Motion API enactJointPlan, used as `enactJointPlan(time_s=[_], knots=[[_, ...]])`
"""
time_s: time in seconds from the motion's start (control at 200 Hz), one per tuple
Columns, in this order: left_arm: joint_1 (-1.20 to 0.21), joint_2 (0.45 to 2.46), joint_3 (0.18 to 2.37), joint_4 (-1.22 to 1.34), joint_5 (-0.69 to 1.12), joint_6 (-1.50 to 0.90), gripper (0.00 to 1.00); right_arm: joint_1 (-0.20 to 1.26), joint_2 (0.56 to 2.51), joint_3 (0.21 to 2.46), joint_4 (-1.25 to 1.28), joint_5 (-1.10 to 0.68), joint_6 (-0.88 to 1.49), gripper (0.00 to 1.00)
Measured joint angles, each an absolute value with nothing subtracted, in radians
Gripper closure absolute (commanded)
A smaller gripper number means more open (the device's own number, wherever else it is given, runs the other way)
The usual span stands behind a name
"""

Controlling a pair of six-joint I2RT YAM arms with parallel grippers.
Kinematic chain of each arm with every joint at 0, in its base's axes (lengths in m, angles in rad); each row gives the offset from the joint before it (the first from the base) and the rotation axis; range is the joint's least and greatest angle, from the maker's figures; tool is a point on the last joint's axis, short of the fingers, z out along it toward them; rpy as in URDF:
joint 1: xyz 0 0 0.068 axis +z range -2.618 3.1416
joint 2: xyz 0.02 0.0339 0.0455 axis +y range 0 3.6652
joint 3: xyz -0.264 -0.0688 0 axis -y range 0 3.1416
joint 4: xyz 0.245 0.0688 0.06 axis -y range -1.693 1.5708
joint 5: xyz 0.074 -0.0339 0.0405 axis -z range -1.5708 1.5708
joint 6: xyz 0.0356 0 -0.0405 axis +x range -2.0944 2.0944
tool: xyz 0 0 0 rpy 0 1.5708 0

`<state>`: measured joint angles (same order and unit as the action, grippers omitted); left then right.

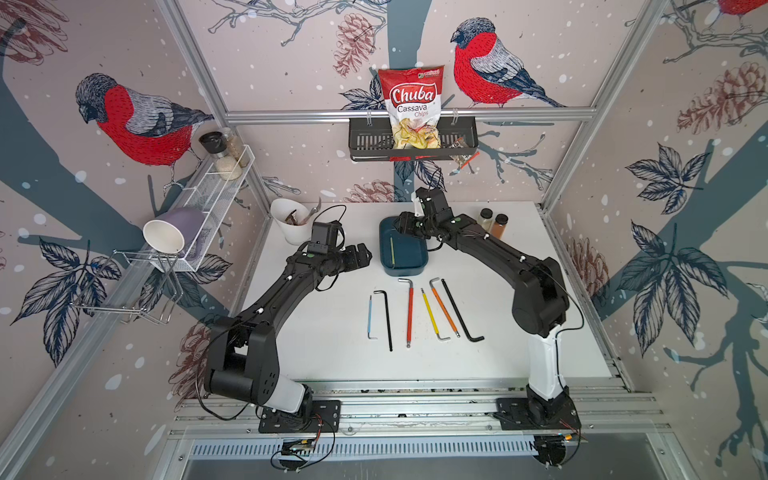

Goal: Put the hex key on the desktop into the storage box
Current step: Place the Allen key in the storage box, then pick up the Allen key from the center of the board.

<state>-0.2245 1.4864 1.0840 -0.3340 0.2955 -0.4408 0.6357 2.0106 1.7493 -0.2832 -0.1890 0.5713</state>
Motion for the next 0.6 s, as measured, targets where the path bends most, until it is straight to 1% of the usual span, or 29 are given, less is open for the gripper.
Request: enactJointPlan(time_s=[0.105,0.325,0.455,0.6], knots=[[-0.233,1.485,1.086,-0.332,0.303,-0.437,0.04,0.642,1.880,1.581,-0.258,-0.174,0.543,0.43],[-0.235,1.518,1.091,-0.330,0.341,-0.412,0.04,0.646,1.609,1.224,-0.233,-0.082,0.496,0.41],[-0.236,1.549,1.105,-0.333,0.355,-0.402,0.04,0.647,1.528,1.096,-0.246,-0.027,0.471,0.41],[-0.236,1.552,1.106,-0.331,0.341,-0.393,0.04,0.649,1.489,1.000,-0.266,0.009,0.446,0.41]])
